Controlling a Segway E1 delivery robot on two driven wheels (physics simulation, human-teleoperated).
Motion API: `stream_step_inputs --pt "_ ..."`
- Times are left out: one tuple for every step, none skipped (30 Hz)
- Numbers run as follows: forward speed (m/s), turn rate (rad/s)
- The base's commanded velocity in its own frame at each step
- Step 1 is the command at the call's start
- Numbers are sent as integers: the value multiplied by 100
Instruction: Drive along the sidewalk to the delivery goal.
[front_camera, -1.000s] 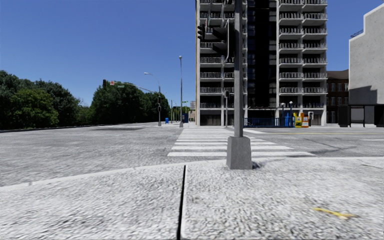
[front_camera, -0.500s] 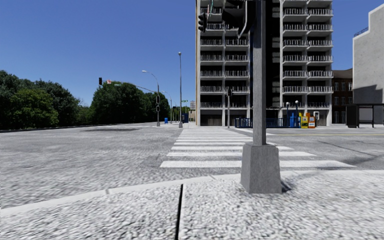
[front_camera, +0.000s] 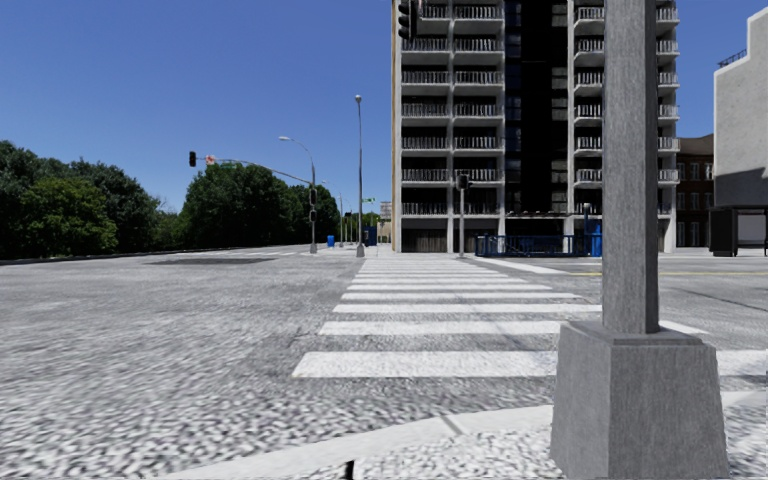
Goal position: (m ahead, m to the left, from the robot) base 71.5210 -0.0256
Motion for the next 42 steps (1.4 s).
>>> stream_step_inputs --pt "200 0" --pt "200 0" --pt "200 0" --pt "200 0" --pt "200 0" --pt "200 0" --pt "200 0" --pt "200 0" --pt "200 0" --pt "200 0" --pt "200 0" --pt "200 0" --pt "200 0" --pt "188 0" --pt "168 0" --pt "168 0" --pt "155 0" --pt "143 0" --pt "135 0" --pt "135 0" --pt "128 0" --pt "123 0" --pt "120 0" --pt "119 0" --pt "119 0" --pt "119 0" --pt "119 0" --pt "119 0" --pt "119 0" --pt "120 0" --pt "121 0" --pt "121 0" --pt "121 0" --pt "123 0" --pt "124 0" --pt "124 0" --pt "124 0" --pt "125 0" --pt "125 0" --pt "127 0" --pt "127 0" --pt "129 0"
